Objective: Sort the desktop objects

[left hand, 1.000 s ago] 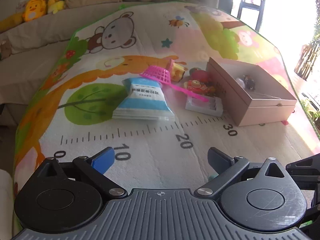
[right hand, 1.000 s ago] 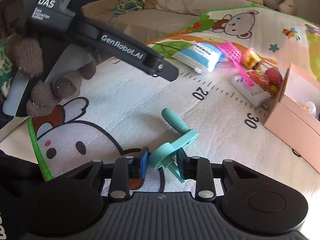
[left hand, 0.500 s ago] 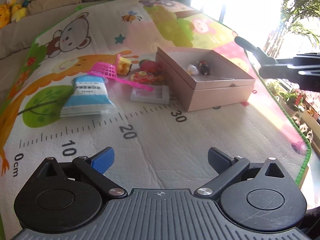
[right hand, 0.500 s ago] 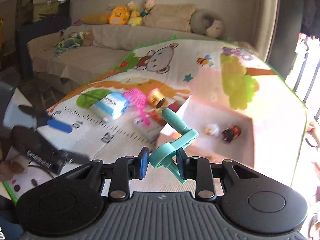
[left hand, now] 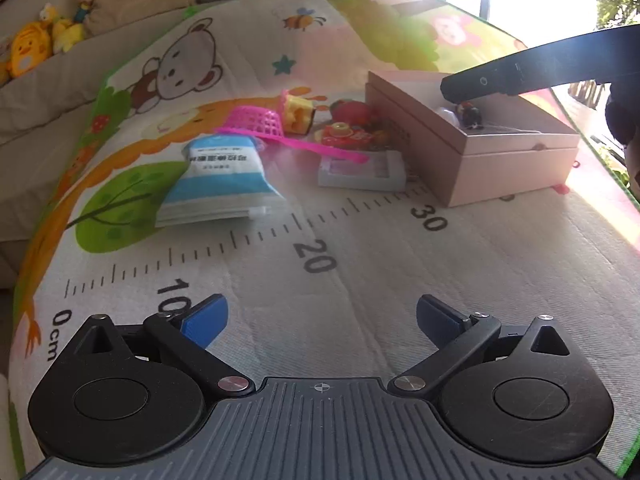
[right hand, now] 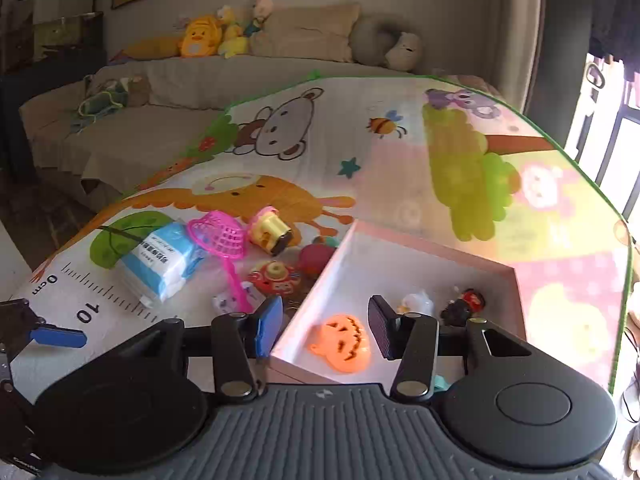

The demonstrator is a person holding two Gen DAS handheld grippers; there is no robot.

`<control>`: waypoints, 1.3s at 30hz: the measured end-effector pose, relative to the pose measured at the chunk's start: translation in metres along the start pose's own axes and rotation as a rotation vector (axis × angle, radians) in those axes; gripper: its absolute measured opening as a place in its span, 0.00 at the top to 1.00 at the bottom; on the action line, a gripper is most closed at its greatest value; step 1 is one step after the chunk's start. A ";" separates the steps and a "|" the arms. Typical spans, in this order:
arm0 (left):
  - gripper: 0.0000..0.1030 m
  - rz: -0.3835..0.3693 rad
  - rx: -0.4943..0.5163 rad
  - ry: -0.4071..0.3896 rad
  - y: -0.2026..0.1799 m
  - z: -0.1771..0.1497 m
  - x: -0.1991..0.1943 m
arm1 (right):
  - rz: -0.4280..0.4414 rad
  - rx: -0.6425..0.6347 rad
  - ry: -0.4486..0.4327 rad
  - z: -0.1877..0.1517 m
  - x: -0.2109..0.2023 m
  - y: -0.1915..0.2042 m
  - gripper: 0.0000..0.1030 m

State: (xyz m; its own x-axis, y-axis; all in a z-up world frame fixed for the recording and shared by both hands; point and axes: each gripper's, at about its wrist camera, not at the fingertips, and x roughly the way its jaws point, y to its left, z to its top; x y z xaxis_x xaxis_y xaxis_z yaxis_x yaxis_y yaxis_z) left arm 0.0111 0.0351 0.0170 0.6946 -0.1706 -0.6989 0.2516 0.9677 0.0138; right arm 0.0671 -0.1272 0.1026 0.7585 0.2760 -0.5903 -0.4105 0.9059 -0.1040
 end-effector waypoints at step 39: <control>0.00 -0.065 0.080 -0.053 -0.030 0.081 0.096 | -0.063 0.334 0.003 -0.132 -0.038 -0.025 0.18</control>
State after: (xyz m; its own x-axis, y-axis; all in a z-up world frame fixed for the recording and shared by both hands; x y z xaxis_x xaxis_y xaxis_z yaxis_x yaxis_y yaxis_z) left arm 0.1250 -0.0251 0.0078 0.7089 -0.2443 -0.6616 0.3492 0.9366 0.0283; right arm -0.0183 -0.2026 0.0224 0.7751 0.2156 -0.5939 -0.1738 0.9765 0.1276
